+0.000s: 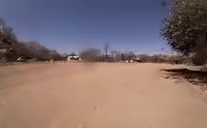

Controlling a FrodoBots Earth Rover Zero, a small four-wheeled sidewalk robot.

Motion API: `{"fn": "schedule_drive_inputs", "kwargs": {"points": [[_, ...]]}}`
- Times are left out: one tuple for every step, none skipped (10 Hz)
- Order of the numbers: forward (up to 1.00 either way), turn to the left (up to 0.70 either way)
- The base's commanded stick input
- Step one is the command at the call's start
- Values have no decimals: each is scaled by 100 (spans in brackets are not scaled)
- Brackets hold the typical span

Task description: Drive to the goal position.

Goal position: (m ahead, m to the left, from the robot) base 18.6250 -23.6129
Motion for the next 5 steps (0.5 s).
{"fn": "schedule_drive_inputs", "kwargs": {"points": [[100,-2],[100,-13],[100,-24],[100,-27],[100,-27]]}}
